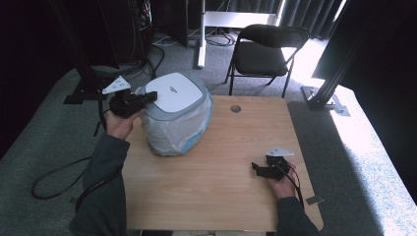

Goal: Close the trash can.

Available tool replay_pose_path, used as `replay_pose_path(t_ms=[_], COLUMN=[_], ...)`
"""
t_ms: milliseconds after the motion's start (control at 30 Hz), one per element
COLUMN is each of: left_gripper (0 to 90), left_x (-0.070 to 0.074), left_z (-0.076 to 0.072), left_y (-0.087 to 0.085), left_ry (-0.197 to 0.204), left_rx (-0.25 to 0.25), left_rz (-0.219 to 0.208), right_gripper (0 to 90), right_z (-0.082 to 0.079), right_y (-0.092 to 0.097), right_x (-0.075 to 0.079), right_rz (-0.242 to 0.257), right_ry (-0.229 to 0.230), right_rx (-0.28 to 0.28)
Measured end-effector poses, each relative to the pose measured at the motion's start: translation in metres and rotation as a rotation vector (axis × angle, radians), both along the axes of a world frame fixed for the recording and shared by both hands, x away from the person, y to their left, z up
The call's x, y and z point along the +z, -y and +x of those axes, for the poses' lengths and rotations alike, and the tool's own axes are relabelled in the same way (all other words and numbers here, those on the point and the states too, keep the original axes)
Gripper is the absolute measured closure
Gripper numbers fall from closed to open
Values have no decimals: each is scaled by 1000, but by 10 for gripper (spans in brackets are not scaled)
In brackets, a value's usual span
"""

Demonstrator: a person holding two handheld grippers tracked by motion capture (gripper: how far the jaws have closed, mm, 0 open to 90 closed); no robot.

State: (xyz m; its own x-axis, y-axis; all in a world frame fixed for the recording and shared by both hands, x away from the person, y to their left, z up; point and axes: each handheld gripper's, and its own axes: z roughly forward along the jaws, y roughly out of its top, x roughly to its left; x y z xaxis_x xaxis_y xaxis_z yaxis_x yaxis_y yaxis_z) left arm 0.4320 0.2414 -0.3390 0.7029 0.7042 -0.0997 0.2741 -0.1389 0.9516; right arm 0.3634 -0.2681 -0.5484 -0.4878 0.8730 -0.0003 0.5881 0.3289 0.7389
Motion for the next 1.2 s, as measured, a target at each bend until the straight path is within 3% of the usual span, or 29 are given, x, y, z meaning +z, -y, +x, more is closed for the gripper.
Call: replay_pose_path(t_ms=[133, 267, 600, 900, 1200], left_gripper=[900, 900, 900, 900, 814], left_x=[-2, -3, -9, -8, -3], left_z=[0, 0, 0, -3, -12], left_y=[-1, 1, -4, -11, -17], left_ry=[8, 17, 14, 18, 27], left_rx=[-3, 14, 12, 58, 73], left_rz=[-6, 26, -33, -18, -15], right_gripper=[242, 242, 242, 242, 242], right_z=[0, 0, 0, 0, 0], right_y=[0, 0, 0, 0, 0], right_x=[0, 0, 0, 0, 0], right_rz=[0, 0, 1, 0, 0], right_ry=[0, 0, -2, 0, 0], right_rx=[0, 0, -1, 0, 0])
